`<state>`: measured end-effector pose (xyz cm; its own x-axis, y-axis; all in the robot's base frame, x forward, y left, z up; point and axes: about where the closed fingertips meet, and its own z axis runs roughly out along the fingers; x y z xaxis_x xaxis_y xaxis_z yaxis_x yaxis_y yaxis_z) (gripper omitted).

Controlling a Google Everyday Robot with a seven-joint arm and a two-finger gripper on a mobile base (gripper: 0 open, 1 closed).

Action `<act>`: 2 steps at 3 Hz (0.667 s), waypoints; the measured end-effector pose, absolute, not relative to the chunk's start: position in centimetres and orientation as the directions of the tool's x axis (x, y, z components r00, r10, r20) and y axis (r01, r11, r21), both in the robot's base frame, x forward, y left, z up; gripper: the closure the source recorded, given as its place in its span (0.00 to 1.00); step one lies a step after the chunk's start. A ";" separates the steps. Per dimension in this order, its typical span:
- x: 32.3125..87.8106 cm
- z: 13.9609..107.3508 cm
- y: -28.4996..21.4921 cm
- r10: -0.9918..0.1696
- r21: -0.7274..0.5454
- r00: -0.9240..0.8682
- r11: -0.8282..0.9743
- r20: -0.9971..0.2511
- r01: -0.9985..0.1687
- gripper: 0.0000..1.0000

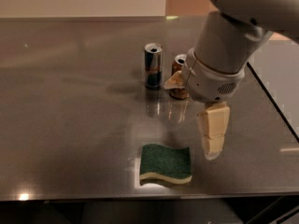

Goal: Move sponge near redbull can

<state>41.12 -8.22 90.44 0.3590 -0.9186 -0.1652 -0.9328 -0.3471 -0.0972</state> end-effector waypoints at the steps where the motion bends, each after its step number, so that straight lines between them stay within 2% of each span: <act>1: 39.2 88.9 -7.9 -0.922 -0.121 0.338 -0.320 -0.188 -0.940 0.00; 2: 37.7 87.4 -7.3 -0.927 -0.164 0.316 -0.286 -0.202 -0.944 0.00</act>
Offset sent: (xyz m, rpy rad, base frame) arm -0.0525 0.0157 -0.0538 0.0970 -0.0913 -0.1014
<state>37.68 -7.28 87.42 0.3159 -0.9270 -0.2020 -0.9441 -0.2860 -0.1641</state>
